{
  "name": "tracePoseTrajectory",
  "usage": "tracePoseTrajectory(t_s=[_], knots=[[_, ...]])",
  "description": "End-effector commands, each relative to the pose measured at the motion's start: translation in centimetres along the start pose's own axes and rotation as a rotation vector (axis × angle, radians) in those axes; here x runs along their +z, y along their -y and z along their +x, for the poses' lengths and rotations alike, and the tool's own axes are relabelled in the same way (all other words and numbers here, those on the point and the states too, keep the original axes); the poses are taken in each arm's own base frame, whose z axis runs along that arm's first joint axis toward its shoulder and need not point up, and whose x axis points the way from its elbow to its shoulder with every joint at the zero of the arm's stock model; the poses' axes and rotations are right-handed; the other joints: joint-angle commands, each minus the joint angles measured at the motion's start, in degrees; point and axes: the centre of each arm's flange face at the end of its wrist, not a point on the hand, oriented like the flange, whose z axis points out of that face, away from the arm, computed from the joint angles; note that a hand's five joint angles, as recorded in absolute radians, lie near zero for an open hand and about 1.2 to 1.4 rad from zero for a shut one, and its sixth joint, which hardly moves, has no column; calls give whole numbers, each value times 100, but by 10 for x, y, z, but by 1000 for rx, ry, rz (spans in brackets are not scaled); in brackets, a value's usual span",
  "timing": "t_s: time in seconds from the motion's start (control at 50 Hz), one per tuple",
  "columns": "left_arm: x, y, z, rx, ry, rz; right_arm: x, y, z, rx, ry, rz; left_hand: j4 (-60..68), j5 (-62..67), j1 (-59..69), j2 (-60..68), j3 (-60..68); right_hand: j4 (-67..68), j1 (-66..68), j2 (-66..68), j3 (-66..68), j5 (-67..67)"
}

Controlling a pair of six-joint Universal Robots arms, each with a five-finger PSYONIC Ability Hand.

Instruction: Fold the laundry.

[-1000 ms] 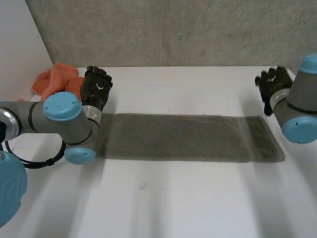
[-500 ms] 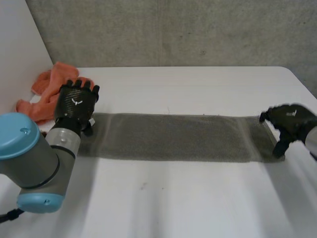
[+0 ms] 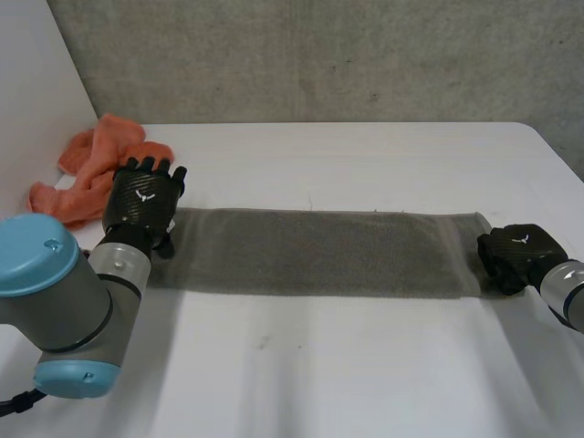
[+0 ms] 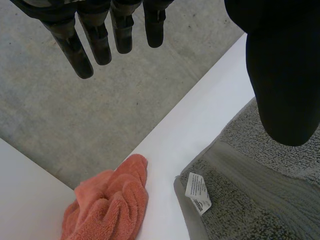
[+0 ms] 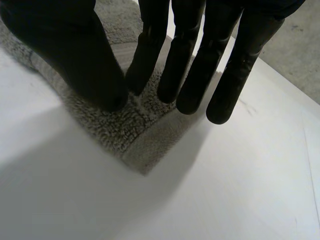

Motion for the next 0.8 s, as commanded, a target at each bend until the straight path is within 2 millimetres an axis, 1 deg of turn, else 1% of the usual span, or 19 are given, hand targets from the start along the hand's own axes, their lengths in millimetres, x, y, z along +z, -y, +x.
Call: tracePoseTrajectory(t_s=[0.02,0.08,0.14,0.16,0.18,0.22,0.24,0.3,0.36,0.46,0.52,0.58,0.64,0.7,0.8], knots=[[0,0,0,1,-1,-1,5,-3,14,7,-31,-8,-179,-275,-84,-169,-206,1781,2647,1714,1786,1952],[0,0,0,1,1,0,5,-5,20,-3,-49,-16,-179,-275,-84,-169,-206,1781,2647,1714,1786,1952],[0,1,-1,0,3,0,5,-9,33,-17,-77,-29,-179,-275,-84,-169,-206,1781,2647,1714,1786,1952],[0,1,-2,0,6,0,5,-10,38,-23,-90,-32,-179,-275,-84,-169,-206,1781,2647,1714,1786,1952],[0,1,-1,0,5,1,3,-12,49,-33,-115,-36,-179,-275,-84,-169,-206,1781,2647,1714,1786,1952],[0,2,-2,0,8,3,1,-14,55,-27,-130,-44,-179,-275,-84,-169,-206,1781,2647,1714,1786,1952],[0,2,-2,0,8,4,-3,-17,56,-13,-120,-59,-179,-275,-84,-169,-206,-1061,-195,-1128,-1056,-890],[-1,3,-2,1,8,4,-6,-19,53,3,-101,-74,-179,-275,-84,-169,-206,-2482,-1616,-2549,-2477,-2311],[-1,3,-2,1,10,3,-9,-19,45,24,-66,-63,-179,-275,-84,-169,-206,-3073,-2207,-3140,-3068,-2901],[-1,2,-2,2,9,2,-19,-5,34,60,24,32,-179,-275,-84,-169,-206,-3041,-2175,-3108,-3036,-2870],[-1,2,-2,2,10,1,-21,-3,32,63,46,48,-179,-275,-84,-169,-206,-3041,-2175,-3108,-3036,-2870],[-1,2,-2,2,10,1,-21,-2,31,63,54,51,-179,-275,-84,-169,-206,-3058,-2192,-3125,-3053,-2886],[-1,2,-2,2,10,0,-17,-4,30,68,61,51,-179,-275,-84,-169,-206,-3075,-2209,-3142,-3070,-2903],[-1,1,-2,2,9,-1,-12,-11,27,75,75,33,-179,-275,-84,-169,-206,-3041,-2175,-3108,-3036,-2870],[-1,1,-2,2,8,-3,-7,-12,26,67,80,32,-179,-275,-84,-169,-206,-2890,-2024,-2957,-2885,-2719]])
